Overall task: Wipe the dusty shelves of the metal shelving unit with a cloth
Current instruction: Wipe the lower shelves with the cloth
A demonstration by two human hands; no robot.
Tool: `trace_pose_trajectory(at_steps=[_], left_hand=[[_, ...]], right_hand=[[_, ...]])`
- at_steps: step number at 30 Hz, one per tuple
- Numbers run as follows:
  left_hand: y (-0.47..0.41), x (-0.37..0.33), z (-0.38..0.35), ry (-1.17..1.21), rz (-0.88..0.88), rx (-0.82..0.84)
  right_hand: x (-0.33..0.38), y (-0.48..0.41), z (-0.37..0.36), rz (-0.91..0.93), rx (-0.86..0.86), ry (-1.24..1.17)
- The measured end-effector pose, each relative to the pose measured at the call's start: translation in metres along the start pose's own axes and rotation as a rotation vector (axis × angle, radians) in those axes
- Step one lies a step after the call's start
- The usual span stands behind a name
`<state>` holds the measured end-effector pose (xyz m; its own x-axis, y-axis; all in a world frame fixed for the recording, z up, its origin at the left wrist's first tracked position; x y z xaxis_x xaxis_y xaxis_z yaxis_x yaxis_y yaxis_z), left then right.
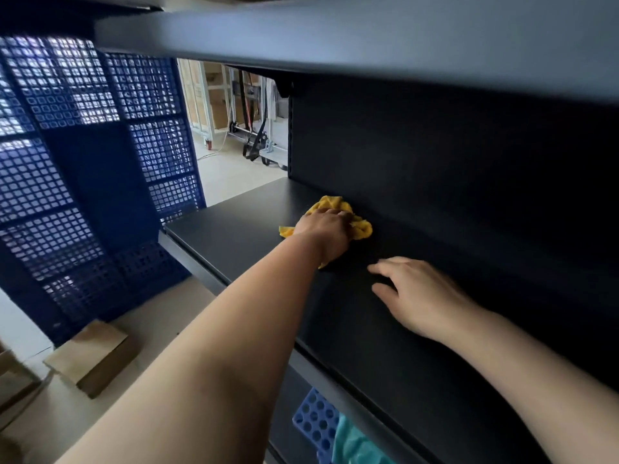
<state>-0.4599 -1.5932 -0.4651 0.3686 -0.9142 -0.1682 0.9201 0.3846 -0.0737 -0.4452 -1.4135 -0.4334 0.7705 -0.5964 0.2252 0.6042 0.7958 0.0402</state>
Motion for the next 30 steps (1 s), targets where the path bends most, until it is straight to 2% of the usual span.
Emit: trace_pose_trajectory(at_steps=[9,15,25,30], left_hand=[[-0.040,0.058,0.007,-0.022,0.128,-0.030],[-0.044,0.085,0.010,-0.060,0.282,-0.033],[0.039,0.149,0.030,-0.131,0.555,-0.067],[0.087,0.153,0.036,-0.094,0.590,-0.094]], right_hand=[[0.035,-0.045,-0.020,0.021,0.033,-0.095],[0.038,-0.056,-0.032,-0.006,0.111,-0.003],[0.035,-0.056,-0.032,0.005,0.124,-0.009],[0.029,-0.052,-0.035,0.029,0.165,-0.044]])
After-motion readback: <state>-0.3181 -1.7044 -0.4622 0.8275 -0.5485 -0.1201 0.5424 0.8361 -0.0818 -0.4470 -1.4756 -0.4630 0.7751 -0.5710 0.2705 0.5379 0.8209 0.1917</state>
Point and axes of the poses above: each hand's wrist, its own y-axis away from the middle knuckle, its own z-axis out of the back of the hand, x = y × z, the point moved 7 cm from there along -y, towards the middle knuckle, and after that the axes turned 7 degrees about -z, right-handed, at the moved point
